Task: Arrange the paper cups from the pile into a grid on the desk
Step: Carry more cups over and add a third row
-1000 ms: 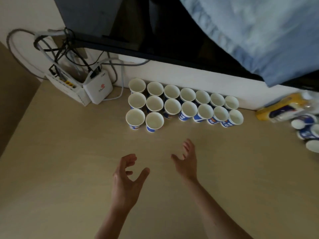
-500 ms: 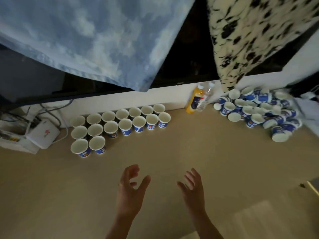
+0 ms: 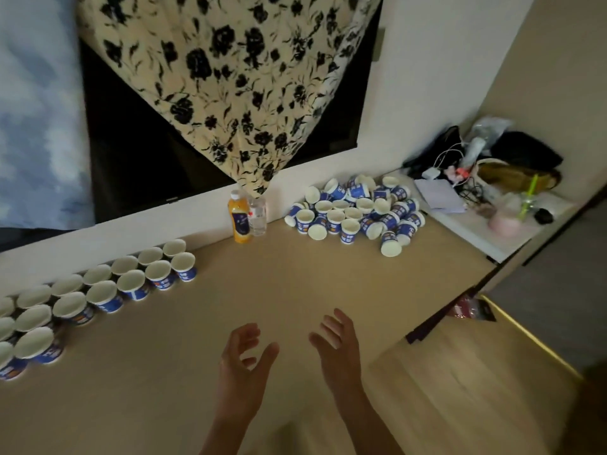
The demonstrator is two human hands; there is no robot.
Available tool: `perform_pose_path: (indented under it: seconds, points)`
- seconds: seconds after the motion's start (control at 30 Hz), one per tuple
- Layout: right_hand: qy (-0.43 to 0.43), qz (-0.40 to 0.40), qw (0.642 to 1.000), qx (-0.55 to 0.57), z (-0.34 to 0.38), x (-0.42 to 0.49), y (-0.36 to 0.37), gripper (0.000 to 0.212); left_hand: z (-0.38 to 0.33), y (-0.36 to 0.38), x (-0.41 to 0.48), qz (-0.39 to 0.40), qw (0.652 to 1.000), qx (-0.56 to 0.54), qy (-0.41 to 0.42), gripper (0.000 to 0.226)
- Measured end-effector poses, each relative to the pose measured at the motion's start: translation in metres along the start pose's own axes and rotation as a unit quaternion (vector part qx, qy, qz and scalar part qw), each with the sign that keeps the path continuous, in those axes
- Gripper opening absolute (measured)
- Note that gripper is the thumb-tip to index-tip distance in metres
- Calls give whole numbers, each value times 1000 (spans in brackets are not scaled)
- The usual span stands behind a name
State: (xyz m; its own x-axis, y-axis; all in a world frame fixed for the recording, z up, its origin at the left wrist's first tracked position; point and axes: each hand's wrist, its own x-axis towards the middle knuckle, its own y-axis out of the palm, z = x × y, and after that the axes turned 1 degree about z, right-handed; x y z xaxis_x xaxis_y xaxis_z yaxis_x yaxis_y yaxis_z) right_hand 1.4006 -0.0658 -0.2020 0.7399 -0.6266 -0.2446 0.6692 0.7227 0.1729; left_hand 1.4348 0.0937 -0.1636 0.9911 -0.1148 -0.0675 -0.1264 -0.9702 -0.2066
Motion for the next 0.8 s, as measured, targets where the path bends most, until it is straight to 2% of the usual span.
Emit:
perform_pose_path:
  seconds: [0.07, 0.17, 0.47, 0.7, 0.8]
  points:
    - [-2, 1, 1000, -8, 2, 9, -19, 66, -5, 20, 3, 4, 1000, 6, 0, 37]
    - [-2, 2, 1000, -30, 3, 23, -38, 84, -7, 44, 14, 13, 1000, 9, -5, 37]
    - [-2, 7, 982, -190, 15, 119, -107, 55, -6, 147, 87, 76, 997, -12, -30, 33]
    - [22, -64, 963, -262, 40, 197, -157, 39, -27, 206, 141, 114, 993, -1, -29, 32]
    - [5, -90, 952, -294, 44, 236, -164, 31, -36, 220, 158, 105, 994, -3, -29, 30]
